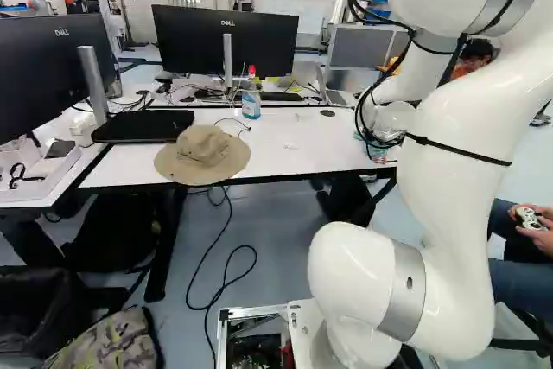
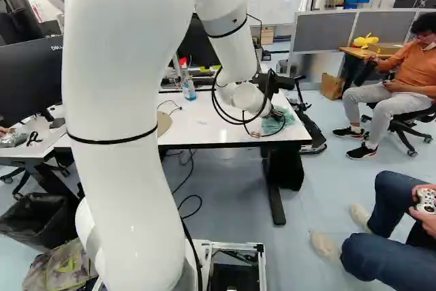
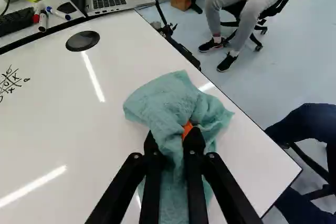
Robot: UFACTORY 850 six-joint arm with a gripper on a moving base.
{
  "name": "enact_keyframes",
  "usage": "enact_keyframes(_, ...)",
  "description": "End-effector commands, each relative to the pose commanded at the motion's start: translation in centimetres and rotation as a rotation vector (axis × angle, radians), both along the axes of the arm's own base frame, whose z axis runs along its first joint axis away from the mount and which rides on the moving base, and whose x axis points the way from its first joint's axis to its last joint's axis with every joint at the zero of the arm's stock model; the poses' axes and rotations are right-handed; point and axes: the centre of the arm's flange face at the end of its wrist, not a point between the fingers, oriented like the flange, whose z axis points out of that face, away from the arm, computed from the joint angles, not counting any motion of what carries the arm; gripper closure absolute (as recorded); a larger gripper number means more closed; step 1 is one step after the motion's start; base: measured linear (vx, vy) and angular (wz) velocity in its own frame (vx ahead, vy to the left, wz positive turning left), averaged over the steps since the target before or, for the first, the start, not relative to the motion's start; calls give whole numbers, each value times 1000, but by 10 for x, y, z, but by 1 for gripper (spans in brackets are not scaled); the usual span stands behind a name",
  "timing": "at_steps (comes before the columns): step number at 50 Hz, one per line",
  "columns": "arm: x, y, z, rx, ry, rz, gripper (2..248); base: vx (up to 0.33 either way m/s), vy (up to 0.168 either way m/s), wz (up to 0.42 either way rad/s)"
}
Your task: Clean the table with the green towel
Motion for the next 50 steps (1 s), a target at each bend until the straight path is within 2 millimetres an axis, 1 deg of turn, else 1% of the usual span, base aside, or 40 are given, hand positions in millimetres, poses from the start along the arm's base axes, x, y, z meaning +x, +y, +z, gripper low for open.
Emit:
enact_keyframes(8, 9, 0, 8, -10, -16, 9, 201, 0, 0, 0)
enact_keyframes(21, 30, 2, 23, -37, -63, 33, 201, 0, 0, 0)
enact_keyframes(32, 49, 10, 37, -69, -120, 62, 201, 0, 0, 0)
enact_keyframes(50, 76, 28, 57, -88, -164, 110, 201, 0, 0, 0)
